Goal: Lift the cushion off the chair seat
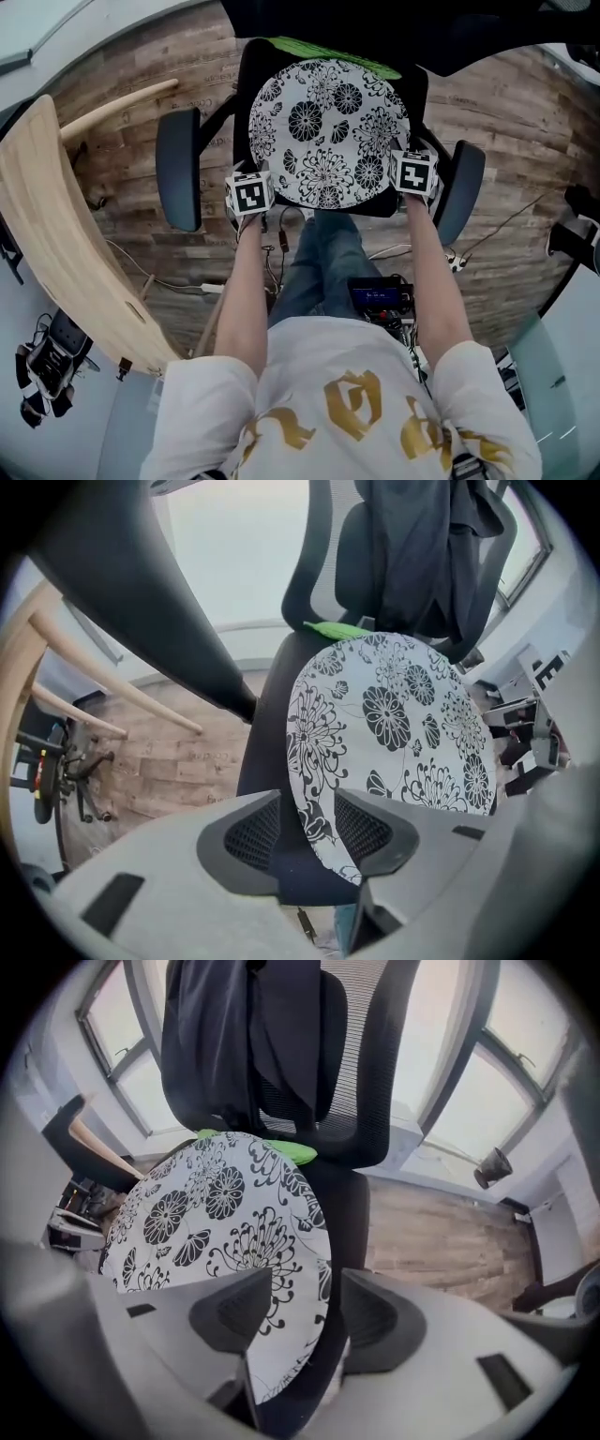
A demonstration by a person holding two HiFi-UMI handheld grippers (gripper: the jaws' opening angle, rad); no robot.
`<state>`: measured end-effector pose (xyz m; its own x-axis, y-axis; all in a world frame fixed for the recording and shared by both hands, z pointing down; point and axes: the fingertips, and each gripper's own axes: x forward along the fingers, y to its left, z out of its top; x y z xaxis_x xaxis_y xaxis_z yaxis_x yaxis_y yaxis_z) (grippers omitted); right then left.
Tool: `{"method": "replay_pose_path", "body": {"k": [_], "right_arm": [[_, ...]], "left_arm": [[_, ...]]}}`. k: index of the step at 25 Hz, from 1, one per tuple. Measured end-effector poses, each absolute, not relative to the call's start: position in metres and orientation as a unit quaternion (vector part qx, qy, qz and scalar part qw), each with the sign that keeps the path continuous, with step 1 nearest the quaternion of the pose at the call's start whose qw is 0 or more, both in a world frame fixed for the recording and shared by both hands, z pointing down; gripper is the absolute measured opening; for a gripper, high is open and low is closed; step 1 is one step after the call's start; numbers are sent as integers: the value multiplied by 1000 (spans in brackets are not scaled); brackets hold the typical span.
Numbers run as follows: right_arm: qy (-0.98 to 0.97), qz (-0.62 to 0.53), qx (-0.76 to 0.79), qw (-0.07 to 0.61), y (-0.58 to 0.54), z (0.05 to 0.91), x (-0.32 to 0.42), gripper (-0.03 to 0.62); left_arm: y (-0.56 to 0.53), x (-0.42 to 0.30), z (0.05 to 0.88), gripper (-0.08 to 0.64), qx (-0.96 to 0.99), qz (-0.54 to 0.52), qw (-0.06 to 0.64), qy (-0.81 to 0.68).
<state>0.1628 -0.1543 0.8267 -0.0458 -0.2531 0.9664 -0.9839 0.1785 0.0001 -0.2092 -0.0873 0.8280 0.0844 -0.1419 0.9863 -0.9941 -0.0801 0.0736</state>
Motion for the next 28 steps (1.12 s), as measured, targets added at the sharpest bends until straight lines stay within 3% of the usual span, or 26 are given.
{"method": "replay_pose_path", "body": {"k": [6, 18, 20, 21, 23, 28], "right_arm": [[-601, 371, 534, 465, -172, 842, 171, 204], [-612, 351, 503, 499, -183, 868, 171, 198], [-618, 347, 489, 508, -182, 868, 165, 161], [-621, 346, 480, 514, -181, 868, 161, 127], [-627, 340, 465, 525, -180, 869, 153, 32], [-627, 359, 460, 517, -180, 869, 152, 28]], "left_arm": [[-93, -209, 851, 165, 550, 471, 481, -494], [-97, -208, 864, 150, 555, 505, 446, -488], [-95, -203, 862, 122, 558, 506, 453, -478], [-97, -198, 861, 30, 564, 504, 452, -473], [-99, -191, 861, 23, 569, 506, 446, -470], [-102, -197, 861, 21, 564, 495, 459, -475]]}}
